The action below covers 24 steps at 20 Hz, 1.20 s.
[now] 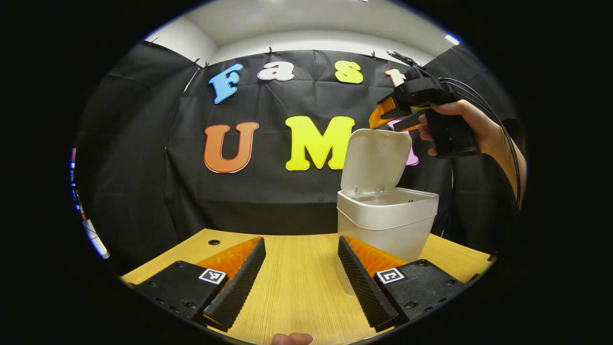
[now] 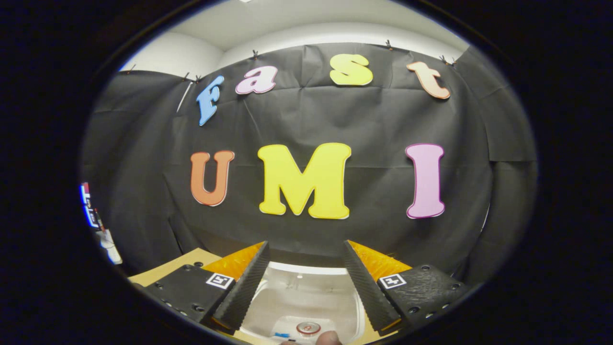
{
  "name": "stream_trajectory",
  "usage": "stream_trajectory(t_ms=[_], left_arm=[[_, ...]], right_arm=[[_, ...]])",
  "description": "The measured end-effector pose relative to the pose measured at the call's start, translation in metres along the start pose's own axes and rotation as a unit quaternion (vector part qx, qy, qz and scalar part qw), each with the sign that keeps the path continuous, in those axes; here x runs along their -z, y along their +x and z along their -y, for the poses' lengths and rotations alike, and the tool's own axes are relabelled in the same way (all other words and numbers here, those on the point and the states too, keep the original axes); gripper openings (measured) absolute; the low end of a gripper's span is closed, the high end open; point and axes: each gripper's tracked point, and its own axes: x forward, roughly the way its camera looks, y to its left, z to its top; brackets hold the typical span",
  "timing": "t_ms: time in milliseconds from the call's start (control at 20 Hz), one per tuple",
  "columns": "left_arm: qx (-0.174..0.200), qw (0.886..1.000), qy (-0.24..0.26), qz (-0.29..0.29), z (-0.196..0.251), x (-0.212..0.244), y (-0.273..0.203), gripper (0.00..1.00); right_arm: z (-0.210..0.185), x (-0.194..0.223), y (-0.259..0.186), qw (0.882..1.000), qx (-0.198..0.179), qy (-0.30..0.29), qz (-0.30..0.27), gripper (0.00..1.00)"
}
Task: Press the lid of the desktop garbage bin to open it, pick up the crumpled paper on the desktop and throw it into the bin, then pick up the pop can on the desktop and drop it into the bin, and finally close the garbage bin lid.
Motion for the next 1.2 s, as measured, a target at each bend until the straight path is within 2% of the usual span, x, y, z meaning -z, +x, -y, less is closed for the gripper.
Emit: stream_trajectory(t_ms=[550,600,900,1200], left_arm=[[0.014,1.000,-0.015,0.018,0.020,-0.007,-0.007,0.98],[0.013,1.000,-0.017,0.017,0.020,-0.007,-0.007,0.98],[-0.003,1.000,-0.020,0.014,0.014,-0.003,-0.016,0.98],[-0.007,1.000,-0.017,0.015,0.015,-0.004,-0.020,0.98]], right_arm=[[0.002,0.063,-0.052,1.000,-0.001,0.006,0.004,0.95],[0.001,0.069,-0.054,1.000,0.000,0.009,0.005,0.97],[-0.001,0.112,-0.067,1.000,0.002,0.016,0.001,0.94],[-0.003,0.136,-0.068,1.000,0.006,0.014,-0.002,0.94]])
